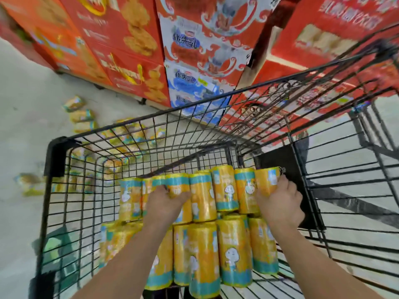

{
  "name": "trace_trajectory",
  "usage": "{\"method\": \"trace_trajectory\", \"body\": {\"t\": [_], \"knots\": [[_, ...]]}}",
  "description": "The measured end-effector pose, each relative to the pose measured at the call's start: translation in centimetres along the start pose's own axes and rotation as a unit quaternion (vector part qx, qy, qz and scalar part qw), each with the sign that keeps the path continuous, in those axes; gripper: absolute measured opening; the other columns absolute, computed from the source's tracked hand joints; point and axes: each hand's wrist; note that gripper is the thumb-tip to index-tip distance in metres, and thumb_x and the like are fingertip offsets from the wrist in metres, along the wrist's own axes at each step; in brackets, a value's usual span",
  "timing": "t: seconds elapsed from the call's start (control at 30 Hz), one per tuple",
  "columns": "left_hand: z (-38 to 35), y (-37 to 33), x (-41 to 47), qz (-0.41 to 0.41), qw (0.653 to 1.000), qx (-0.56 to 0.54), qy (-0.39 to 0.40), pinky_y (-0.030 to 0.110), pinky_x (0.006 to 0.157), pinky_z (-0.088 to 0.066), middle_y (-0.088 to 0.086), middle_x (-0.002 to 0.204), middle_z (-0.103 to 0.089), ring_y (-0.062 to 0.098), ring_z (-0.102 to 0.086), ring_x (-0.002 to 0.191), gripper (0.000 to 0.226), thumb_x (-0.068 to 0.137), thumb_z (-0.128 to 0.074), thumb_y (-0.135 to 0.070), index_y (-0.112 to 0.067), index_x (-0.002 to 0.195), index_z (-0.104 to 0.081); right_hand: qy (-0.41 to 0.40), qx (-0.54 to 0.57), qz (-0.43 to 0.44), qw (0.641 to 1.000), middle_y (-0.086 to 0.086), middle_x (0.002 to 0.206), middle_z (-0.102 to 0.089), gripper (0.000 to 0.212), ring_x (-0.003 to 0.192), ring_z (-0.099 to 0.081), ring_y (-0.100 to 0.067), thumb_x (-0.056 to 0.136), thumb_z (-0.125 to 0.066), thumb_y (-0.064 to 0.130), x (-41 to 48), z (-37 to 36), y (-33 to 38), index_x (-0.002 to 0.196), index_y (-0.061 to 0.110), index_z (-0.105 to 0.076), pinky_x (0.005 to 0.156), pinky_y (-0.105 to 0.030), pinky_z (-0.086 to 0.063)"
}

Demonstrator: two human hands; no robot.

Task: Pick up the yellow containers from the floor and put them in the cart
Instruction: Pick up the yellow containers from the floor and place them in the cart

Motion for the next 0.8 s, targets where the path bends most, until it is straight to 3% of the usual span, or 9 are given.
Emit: {"method": "trace_trajectory", "body": {"t": [0.2,0.43,0.53,0.8], "knots": [[6.2,-1.5,-3.7,-0.09,0.995,-0.019,-0.042,0.031,0.088,-0.043,0.005,0.131,-0.055,0.023,-0.054,0.119,0.074,0.076,-0.075,-0.049,-0.015,0.136,-0.047,-0.021,0.046,0.053,0.997,-0.01,0.139,-0.045,0.072,0.126,-0.043,-0.032,0.085,-0.067,0.046,-3.7,5.0,5.2,0.142,0.013,-0.038,0.084,-0.048,-0.048],[21.2,-0.5,-6.7,-0.2,0.972,-0.049,-0.111,0.032,0.094,-0.045,0.003,0.123,-0.056,0.019,-0.056,0.113,0.07,0.074,-0.075,-0.051,-0.018,0.132,-0.051,-0.095,0.176,0.246,0.949,-0.011,0.123,-0.056,0.055,0.118,-0.047,-0.032,0.084,-0.069,0.034,-13.6,10.4,18.7,0.13,0.009,-0.054,0.1,-0.043,-0.04],[29.6,3.3,-6.6,-0.222,0.961,-0.062,-0.151,0.036,0.093,-0.046,0.002,0.118,-0.057,0.019,-0.055,0.113,0.066,0.073,-0.073,-0.052,-0.02,0.128,-0.054,-0.096,0.194,0.302,0.928,-0.006,0.122,-0.055,0.05,0.118,-0.047,-0.027,0.086,-0.067,0.033,-20.0,10.8,26.3,0.129,0.012,-0.055,0.1,-0.043,-0.042],[52.5,20.8,-3.9,-0.138,0.957,-0.094,-0.235,0.035,0.093,-0.046,0.0,0.124,-0.052,0.019,-0.054,0.116,0.069,0.073,-0.073,-0.053,-0.024,0.13,-0.049,-0.014,0.174,0.413,0.894,-0.011,0.115,-0.059,0.047,0.113,-0.053,-0.03,0.081,-0.072,0.029,-40.0,2.7,48.0,0.121,0.009,-0.06,0.098,-0.039,-0.04]]}}
Point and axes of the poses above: each hand's wrist, its own x-axis towards the middle knuckle, its own z-axis out of the back of the hand, y = z × x
